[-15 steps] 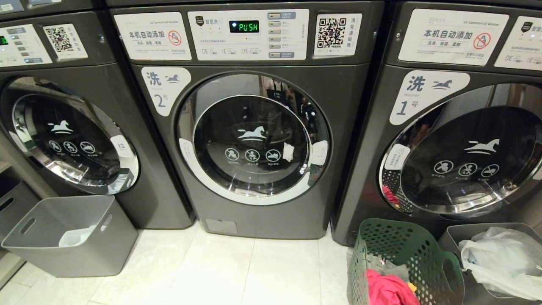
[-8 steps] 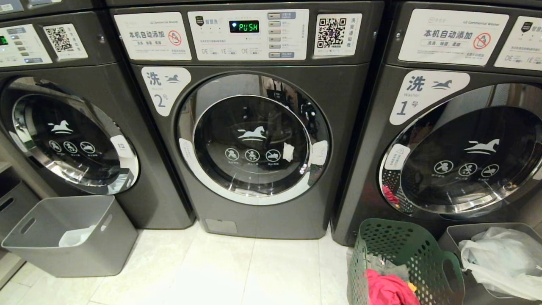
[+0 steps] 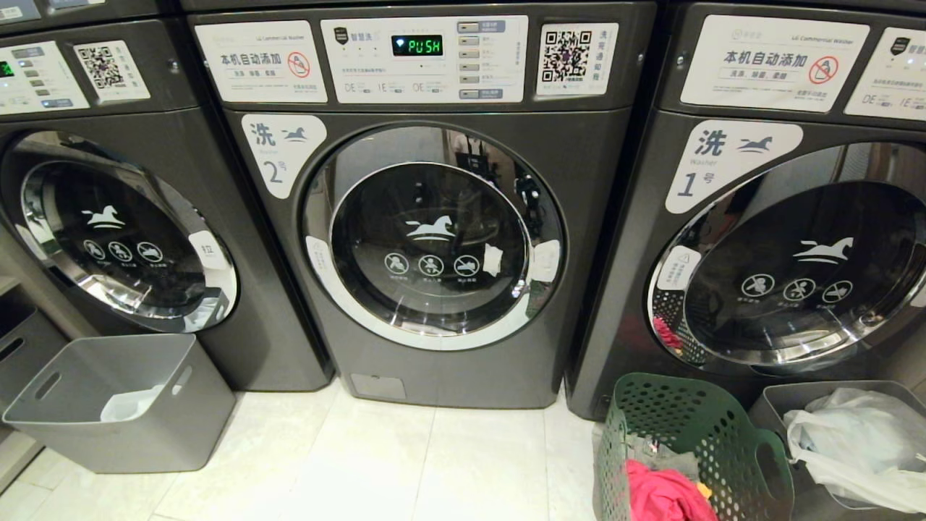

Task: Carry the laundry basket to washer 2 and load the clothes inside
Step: Open the lid of the washing machine

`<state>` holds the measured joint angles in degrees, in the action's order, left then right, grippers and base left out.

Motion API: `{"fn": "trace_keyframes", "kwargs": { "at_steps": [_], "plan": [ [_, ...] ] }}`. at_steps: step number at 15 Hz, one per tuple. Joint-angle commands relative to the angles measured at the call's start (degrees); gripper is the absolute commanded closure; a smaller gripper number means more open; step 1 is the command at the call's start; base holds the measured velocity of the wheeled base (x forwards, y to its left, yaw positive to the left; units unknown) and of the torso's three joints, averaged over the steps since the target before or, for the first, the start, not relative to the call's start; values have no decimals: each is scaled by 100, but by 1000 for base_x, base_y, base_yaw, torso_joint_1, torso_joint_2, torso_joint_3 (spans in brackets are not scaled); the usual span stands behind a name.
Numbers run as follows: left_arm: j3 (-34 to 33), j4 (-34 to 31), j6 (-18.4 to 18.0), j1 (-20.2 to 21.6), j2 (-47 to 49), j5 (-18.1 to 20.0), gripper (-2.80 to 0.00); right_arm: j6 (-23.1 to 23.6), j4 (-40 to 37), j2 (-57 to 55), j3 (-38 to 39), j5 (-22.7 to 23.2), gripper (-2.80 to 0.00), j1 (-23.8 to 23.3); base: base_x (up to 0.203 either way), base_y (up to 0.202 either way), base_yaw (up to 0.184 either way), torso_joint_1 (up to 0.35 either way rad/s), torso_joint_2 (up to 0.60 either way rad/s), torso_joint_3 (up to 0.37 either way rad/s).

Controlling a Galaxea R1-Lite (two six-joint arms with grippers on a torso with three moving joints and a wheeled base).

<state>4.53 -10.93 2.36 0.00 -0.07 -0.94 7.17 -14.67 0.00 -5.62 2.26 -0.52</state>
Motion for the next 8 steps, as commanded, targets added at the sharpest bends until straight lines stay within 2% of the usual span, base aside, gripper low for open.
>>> {"fn": "trace_keyframes", "kwargs": {
  "at_steps": [1,8],
  "plan": [
    [-4,2,21,0,7,-12,0,4,-10,-9,-1,3,0,0,0,0,0,0,0,0],
    [-5,3,54,0,7,-29,0,4,-10,-9,-1,3,0,0,0,0,0,0,0,0]
  ]
}}
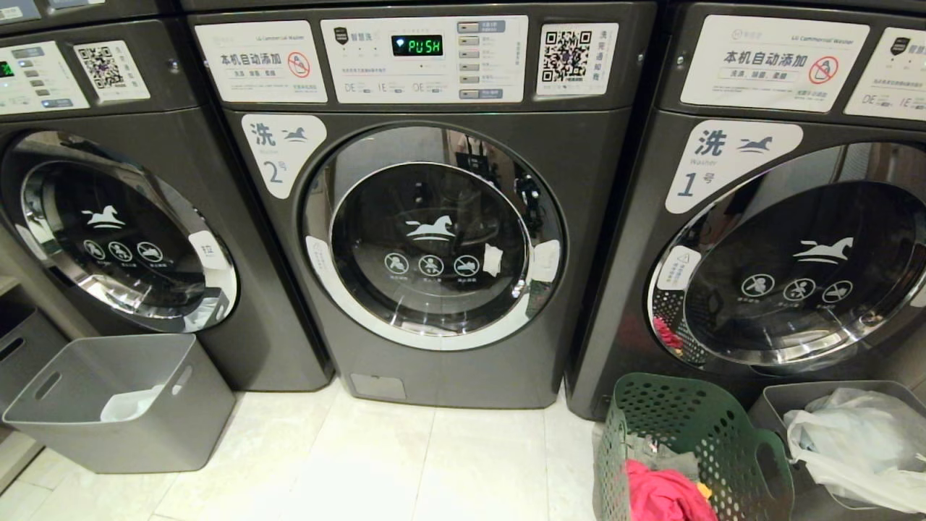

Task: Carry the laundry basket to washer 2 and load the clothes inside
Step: Open the lid of the washing machine

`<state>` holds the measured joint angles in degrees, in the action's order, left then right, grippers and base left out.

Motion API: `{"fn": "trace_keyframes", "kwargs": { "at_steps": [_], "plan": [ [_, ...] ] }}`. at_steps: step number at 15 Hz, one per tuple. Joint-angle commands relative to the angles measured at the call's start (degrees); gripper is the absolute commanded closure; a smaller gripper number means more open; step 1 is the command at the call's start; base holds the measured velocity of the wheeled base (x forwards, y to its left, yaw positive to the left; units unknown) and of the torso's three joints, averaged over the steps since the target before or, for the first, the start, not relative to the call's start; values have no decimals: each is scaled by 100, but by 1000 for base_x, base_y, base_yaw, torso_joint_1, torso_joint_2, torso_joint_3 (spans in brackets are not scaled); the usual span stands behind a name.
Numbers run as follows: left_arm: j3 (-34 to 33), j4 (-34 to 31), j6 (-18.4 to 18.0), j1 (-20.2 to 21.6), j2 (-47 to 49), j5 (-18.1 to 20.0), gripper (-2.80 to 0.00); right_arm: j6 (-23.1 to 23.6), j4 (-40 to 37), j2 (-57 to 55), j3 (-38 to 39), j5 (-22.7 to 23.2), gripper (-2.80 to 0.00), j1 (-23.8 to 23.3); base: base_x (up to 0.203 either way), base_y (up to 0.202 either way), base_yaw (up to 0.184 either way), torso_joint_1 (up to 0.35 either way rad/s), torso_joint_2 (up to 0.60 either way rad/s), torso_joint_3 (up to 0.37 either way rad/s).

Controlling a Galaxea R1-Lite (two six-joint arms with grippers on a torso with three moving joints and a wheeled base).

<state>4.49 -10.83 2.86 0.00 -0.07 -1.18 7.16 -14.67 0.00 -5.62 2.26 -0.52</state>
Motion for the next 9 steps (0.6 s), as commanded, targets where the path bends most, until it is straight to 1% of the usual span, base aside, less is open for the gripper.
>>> {"fn": "trace_keyframes", "kwargs": {
  "at_steps": [1,9],
  "plan": [
    [0,-7,12,0,7,-5,0,5,-10,-9,-1,3,0,0,0,0,0,0,0,0],
    [0,-7,12,0,7,-5,0,5,-10,-9,-1,3,0,0,0,0,0,0,0,0]
  ]
}}
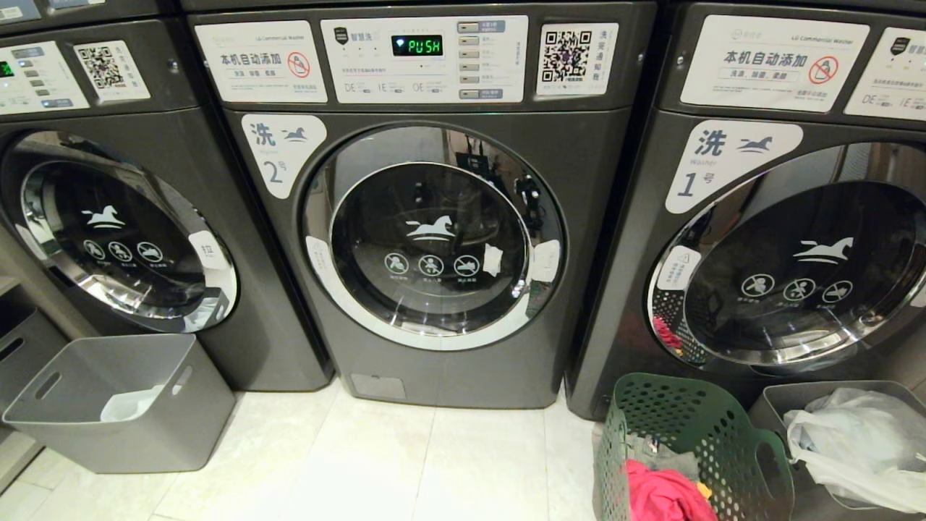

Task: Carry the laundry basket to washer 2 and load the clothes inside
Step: Open the lid of the washing machine

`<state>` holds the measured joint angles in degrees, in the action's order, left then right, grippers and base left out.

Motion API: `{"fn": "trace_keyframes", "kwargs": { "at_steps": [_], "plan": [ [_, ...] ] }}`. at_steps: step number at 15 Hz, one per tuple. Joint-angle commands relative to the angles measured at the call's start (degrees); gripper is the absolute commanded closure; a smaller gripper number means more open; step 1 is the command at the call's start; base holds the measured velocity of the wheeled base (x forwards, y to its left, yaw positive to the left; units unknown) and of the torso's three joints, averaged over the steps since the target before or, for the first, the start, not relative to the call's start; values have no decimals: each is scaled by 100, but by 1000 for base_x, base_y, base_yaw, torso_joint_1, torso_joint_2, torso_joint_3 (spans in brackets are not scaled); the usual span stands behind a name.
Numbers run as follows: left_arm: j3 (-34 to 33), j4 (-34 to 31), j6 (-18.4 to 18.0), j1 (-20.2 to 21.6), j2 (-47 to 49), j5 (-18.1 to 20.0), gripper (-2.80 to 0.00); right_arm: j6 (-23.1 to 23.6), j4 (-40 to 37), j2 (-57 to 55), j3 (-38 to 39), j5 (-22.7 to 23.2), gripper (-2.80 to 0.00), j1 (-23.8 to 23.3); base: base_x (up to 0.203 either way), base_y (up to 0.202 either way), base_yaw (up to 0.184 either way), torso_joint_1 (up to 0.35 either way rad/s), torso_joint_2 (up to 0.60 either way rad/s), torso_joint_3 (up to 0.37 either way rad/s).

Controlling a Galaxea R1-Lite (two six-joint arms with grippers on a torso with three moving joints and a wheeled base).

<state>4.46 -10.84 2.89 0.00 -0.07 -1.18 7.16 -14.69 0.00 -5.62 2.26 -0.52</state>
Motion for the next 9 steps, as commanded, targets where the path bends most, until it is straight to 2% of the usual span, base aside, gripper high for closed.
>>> {"fn": "trace_keyframes", "kwargs": {
  "at_steps": [1,9],
  "plan": [
    [2,-6,-1,0,7,4,0,5,-8,-9,-1,3,0,0,0,0,0,0,0,0],
    [8,-6,-22,0,7,4,0,5,-8,-9,-1,3,0,0,0,0,0,0,0,0]
  ]
}}
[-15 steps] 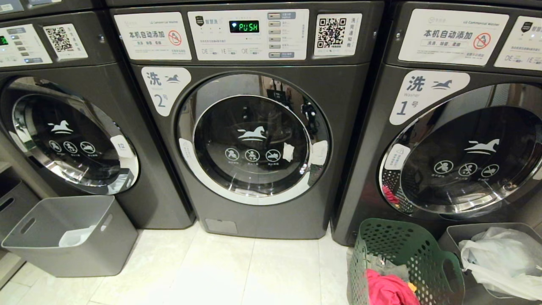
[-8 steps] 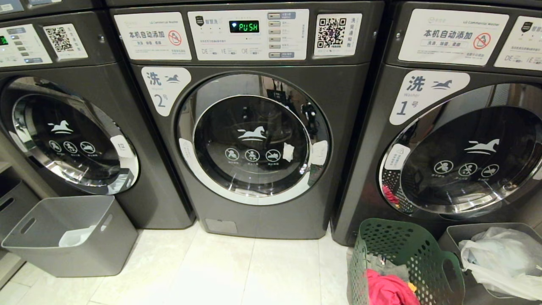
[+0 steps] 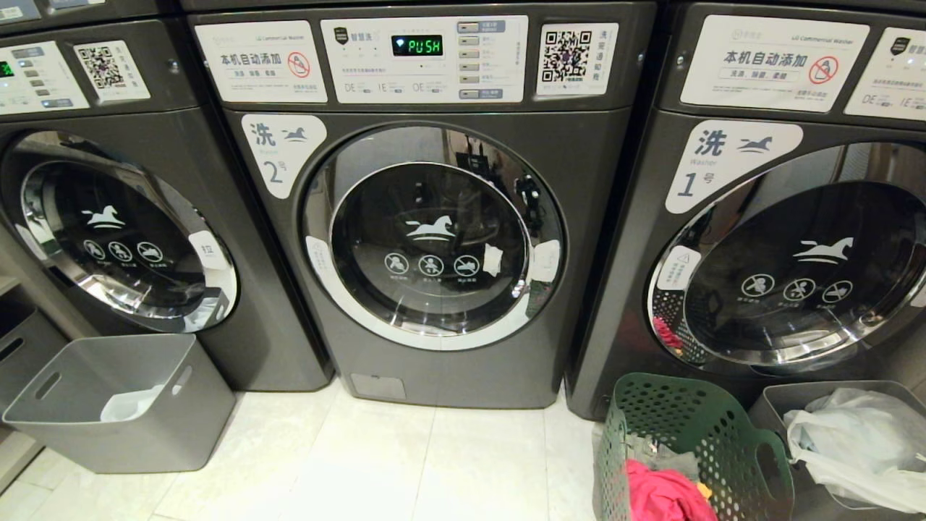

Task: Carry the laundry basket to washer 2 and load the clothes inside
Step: Open the lid of the washing machine

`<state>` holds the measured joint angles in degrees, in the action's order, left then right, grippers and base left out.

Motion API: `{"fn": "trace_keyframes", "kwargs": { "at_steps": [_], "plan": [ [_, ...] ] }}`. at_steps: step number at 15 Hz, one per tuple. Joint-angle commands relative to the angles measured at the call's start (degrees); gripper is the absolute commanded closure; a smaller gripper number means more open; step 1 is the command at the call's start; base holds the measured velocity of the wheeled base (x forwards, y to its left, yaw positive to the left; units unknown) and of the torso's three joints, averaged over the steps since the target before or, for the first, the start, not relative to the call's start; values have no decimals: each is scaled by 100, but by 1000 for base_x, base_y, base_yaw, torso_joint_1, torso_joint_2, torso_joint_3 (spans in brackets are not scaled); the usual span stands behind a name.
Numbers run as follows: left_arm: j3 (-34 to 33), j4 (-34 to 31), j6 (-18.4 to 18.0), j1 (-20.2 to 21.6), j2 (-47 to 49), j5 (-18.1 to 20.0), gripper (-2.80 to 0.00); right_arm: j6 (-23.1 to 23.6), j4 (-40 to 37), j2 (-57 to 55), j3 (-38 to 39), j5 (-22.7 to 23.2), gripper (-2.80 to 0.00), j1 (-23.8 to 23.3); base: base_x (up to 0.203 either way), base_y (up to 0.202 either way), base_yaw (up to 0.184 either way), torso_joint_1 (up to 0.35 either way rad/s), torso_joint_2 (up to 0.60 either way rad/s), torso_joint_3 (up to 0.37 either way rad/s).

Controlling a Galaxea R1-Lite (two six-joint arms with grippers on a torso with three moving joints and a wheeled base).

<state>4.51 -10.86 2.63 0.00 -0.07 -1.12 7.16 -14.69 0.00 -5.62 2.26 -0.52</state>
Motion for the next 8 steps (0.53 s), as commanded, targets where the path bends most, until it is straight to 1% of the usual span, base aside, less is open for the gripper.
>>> {"fn": "trace_keyframes", "kwargs": {
  "at_steps": [1,8],
  "plan": [
    [6,-4,0,0,7,-2,0,5,-8,-9,-1,3,0,0,0,0,0,0,0,0],
    [-3,-4,27,0,7,-2,0,5,-8,-9,-1,3,0,0,0,0,0,0,0,0]
  ]
}}
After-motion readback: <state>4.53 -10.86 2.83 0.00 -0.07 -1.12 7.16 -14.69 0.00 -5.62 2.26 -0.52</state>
